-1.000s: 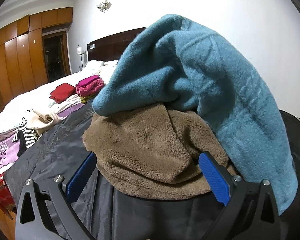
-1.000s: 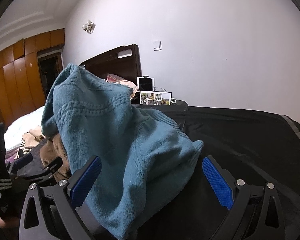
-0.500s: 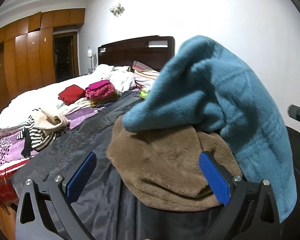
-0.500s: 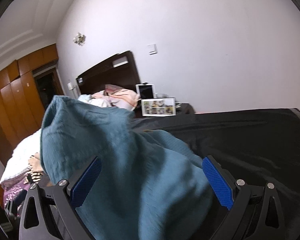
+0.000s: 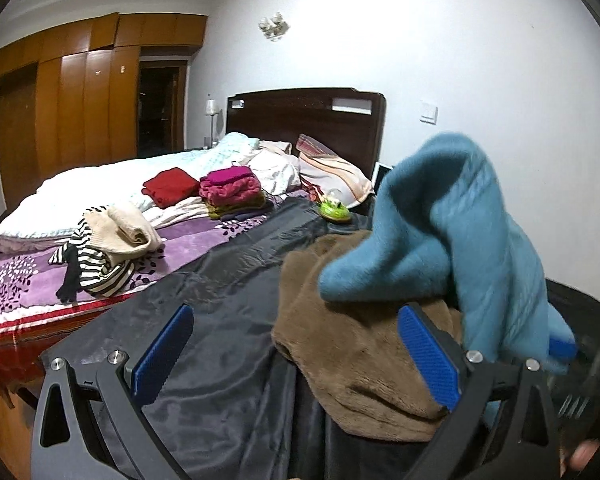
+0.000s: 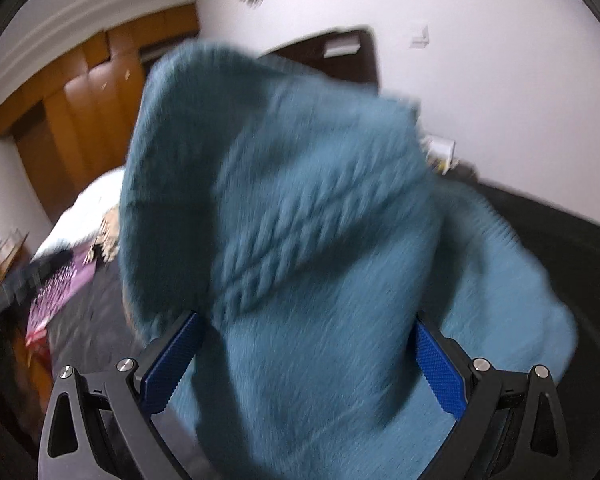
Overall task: Fold clothes
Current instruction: 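Close the right gripper on the teal sweater's edge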
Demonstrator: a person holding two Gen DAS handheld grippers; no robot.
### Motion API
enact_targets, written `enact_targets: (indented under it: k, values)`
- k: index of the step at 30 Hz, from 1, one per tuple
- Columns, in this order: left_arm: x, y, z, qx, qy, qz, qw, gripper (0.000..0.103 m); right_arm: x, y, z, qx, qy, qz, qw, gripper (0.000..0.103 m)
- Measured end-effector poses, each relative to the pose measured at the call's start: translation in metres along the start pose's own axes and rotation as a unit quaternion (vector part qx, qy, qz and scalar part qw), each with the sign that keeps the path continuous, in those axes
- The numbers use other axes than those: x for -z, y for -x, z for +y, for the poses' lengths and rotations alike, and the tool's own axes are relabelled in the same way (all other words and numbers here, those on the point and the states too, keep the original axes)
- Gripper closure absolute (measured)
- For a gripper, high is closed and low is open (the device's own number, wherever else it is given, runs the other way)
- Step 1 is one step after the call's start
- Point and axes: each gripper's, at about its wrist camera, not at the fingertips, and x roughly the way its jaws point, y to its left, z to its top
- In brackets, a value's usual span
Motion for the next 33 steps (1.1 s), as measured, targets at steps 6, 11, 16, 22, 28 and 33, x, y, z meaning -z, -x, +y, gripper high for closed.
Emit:
enact_targets:
  k: [6,11,16,22,28,33]
  values:
    - [-0.014,0.005,-0.002,0.010,0.002,-0.015,0.9998,0.000,0.024,-0.001,0.022,0.013,0.059,0.001,0.998,0.001]
    - [-0.025,0.007,-0.030,0.041,-0.028,-0.027,0.9984,0.000,0.043,0.002,0.033,-0.005,0.094,0.011,0.995,0.001]
    - [-0.025,-0.022,-0.067,0.064,-0.072,0.012,0.9952,0.000,0.048,0.013,0.020,-0.044,0.076,0.010,0.996,0.001]
    - [-0.012,-0.047,-0.088,0.050,-0.103,0.038,0.9928,0.000,0.038,0.043,-0.026,-0.099,0.007,-0.015,0.995,0.001]
    - [-0.003,-0.057,-0.087,0.054,-0.098,0.051,0.9925,0.000,0.006,0.052,-0.076,-0.044,-0.043,-0.045,0.997,0.001]
    - [0.001,-0.062,-0.088,0.055,-0.099,0.057,0.9919,0.001,-0.016,0.036,-0.111,0.018,-0.043,-0.044,0.998,0.001]
